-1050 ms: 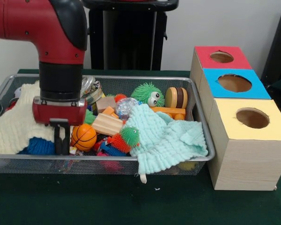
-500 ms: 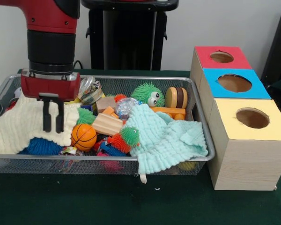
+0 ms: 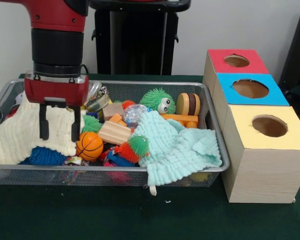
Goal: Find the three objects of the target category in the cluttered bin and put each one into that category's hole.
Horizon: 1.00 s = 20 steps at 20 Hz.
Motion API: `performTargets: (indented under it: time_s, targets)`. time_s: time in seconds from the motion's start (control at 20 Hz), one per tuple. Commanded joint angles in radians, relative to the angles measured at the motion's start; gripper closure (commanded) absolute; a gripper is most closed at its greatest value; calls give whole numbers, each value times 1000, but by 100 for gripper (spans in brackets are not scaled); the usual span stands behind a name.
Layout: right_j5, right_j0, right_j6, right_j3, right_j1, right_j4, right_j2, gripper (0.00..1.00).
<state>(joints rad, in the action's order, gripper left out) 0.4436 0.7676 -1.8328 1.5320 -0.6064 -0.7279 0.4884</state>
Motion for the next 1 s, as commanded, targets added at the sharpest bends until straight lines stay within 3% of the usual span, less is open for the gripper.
performTargets:
  time_s: [0.05, 1.0]
  targets:
    - [24, 18, 157, 61, 31, -24, 67, 0]
    - [-76, -45, 51, 8, 120, -116, -18, 0]
